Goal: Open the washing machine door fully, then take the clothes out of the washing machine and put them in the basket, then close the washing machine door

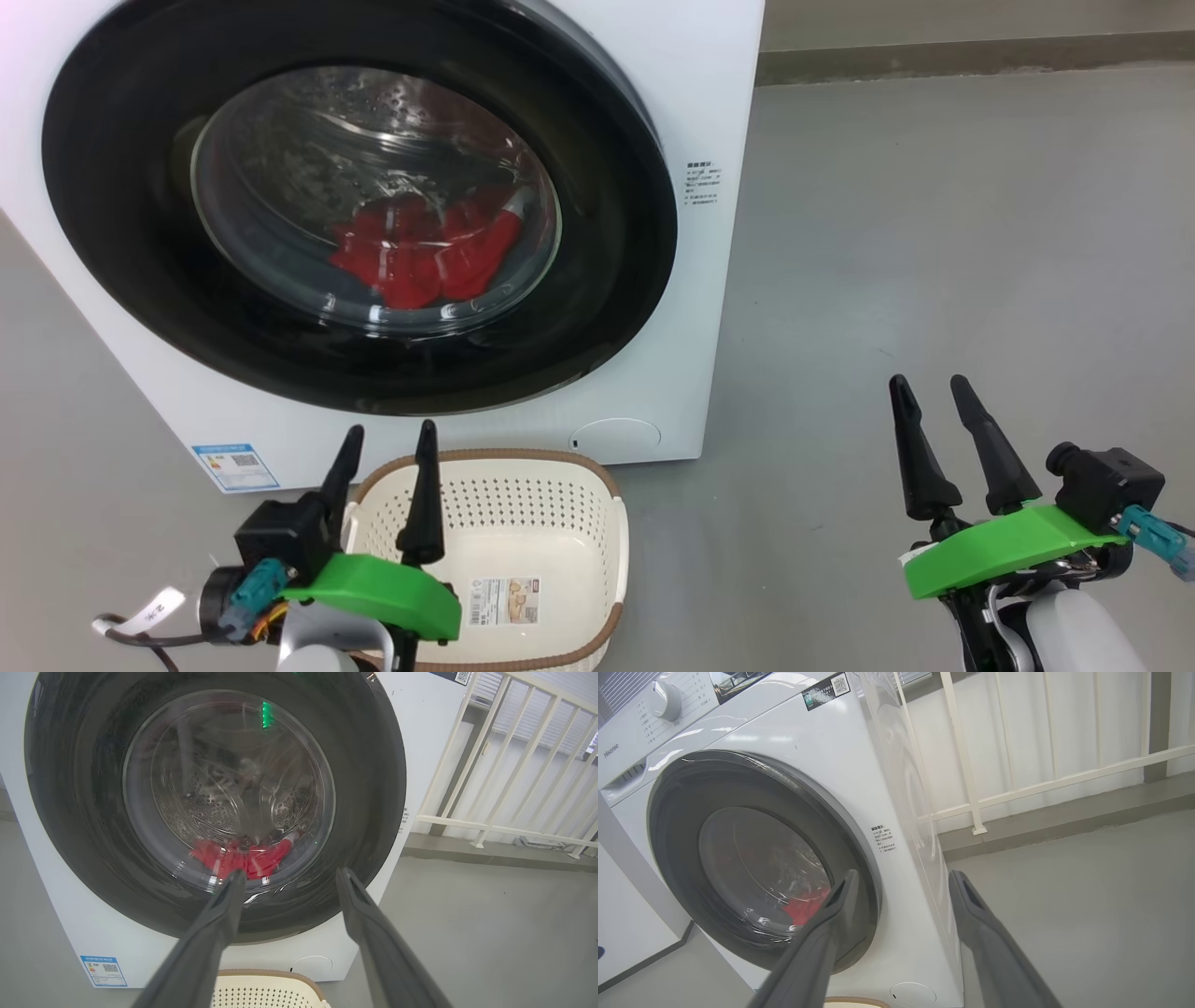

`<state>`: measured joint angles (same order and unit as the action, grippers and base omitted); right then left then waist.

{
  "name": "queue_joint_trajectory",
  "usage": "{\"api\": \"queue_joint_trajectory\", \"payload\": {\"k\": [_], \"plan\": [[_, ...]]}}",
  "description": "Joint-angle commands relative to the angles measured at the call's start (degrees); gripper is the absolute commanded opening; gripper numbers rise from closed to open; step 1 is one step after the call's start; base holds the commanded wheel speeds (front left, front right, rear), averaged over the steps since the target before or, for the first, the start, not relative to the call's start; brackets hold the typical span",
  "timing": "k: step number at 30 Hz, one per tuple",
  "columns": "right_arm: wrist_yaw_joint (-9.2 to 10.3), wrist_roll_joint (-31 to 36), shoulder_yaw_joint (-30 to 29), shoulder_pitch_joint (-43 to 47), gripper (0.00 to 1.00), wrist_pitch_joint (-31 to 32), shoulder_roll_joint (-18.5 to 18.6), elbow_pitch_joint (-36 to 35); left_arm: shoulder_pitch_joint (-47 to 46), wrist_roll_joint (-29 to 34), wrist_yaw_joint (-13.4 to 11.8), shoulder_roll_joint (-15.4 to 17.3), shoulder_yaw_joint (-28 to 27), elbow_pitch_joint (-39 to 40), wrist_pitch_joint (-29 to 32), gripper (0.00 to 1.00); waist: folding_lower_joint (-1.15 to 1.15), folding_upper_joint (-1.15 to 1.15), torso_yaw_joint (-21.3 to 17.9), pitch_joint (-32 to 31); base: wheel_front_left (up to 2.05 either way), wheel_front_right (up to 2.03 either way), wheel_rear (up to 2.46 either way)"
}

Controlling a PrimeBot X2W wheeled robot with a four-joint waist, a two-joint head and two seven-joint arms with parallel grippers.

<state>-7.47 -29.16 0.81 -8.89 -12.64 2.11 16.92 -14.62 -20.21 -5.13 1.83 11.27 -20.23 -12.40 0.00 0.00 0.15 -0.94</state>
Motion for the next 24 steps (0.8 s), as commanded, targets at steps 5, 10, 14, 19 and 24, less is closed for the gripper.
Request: {"api": "queue_joint_trajectory", "payload": {"k": [5, 10, 14, 19, 24], "plan": [[-0.02, 4.0, 1.7, -3.5, 1.0, -1.5, 0.7, -1.3, -3.4, 4.3, -1.4, 1.0, -1.3, 0.5, -1.8, 1.0, 0.0, 0.0, 0.0, 0.1, 0.0, 0.0, 0.0], [-0.02, 6.7, 2.1, -3.9, 1.0, -2.4, 0.8, -1.3, -4.1, 6.9, -2.2, 1.0, -1.4, -0.4, -2.6, 1.0, 0.0, 0.0, 0.0, 0.0, 0.0, 0.0, 0.0], [-0.02, 6.7, 2.1, -3.8, 1.0, -2.4, 0.8, -1.2, -4.2, 6.6, -2.3, 1.0, -1.8, -1.2, -2.6, 1.0, 0.0, 0.0, 0.0, 0.0, 0.0, 0.0, 0.0], [-0.02, 6.7, 2.1, -3.9, 1.0, -2.4, 0.8, -0.9, -4.4, 6.0, -2.4, 1.0, -2.1, -2.0, -2.6, 1.0, 0.0, 0.0, -0.1, 0.1, 0.0, 0.0, 0.0], [-0.02, 6.8, 2.0, -4.0, 1.0, -2.4, 0.8, -0.7, -4.5, 5.8, -2.5, 1.0, -2.2, -2.4, -2.6, 1.0, 0.0, 0.0, -0.1, 0.2, 0.0, 0.0, 0.0]]}}
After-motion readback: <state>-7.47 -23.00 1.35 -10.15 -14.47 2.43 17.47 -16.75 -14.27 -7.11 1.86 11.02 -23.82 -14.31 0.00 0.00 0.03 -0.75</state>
